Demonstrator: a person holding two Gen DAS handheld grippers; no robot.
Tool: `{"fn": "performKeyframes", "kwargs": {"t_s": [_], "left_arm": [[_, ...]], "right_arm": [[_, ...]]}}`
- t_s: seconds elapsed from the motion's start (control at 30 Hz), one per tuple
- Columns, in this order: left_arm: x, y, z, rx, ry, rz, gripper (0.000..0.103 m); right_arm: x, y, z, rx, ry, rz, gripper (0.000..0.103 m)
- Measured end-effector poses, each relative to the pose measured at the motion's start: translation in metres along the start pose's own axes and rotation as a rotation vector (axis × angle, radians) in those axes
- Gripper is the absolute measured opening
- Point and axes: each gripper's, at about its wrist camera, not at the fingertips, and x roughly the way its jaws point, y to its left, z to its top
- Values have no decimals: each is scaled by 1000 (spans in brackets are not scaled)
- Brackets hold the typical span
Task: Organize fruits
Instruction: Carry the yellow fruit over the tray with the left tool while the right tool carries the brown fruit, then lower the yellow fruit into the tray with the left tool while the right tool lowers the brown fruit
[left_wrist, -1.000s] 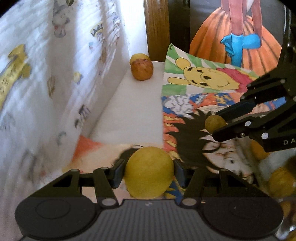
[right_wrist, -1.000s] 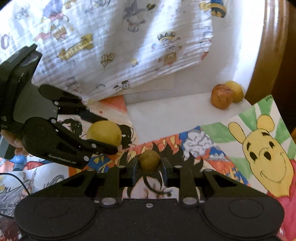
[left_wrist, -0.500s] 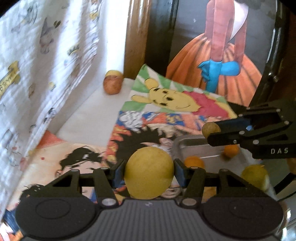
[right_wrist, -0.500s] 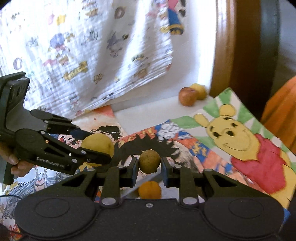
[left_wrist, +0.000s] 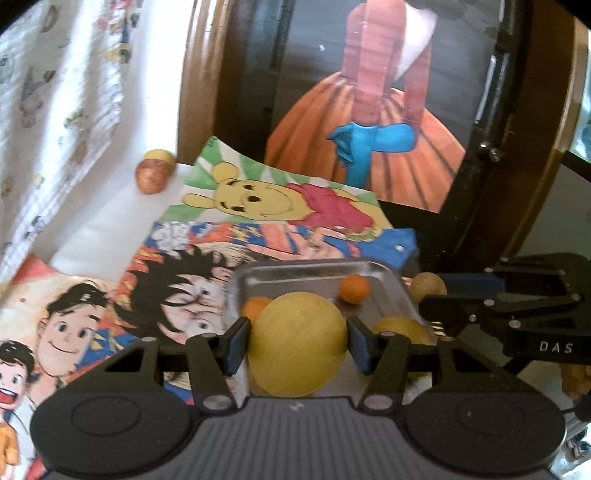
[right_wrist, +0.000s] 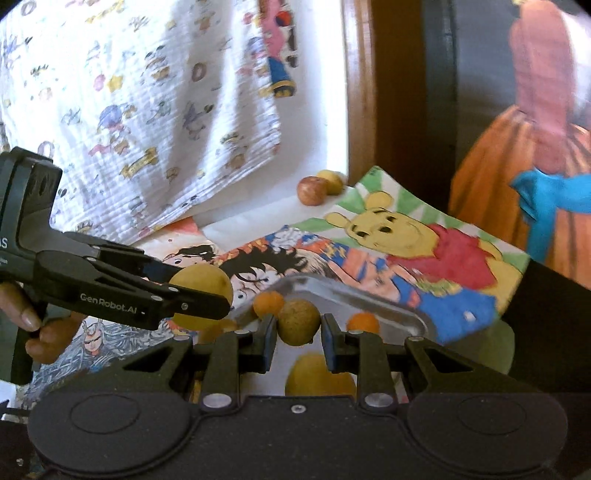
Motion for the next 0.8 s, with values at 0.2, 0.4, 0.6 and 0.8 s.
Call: {"fn": "performKeyframes", "kwargs": {"t_s": [0.2,0.4,0.6,0.8], "left_arm": [[3,-21,-11,14,22,-24,60],[8,-34,-19,46,54,-41,60],[11,-44,-19,98,67,-24,60],[18,-50,-15,136,98,2,60]], "right_arm": [[-27,3,-28,84,-14,-47,28],[-32,15,-52,100,30,-115,28],[-30,13,-64,174,29,-114,28],[-22,18,-62,154,41,-121,28]]}}
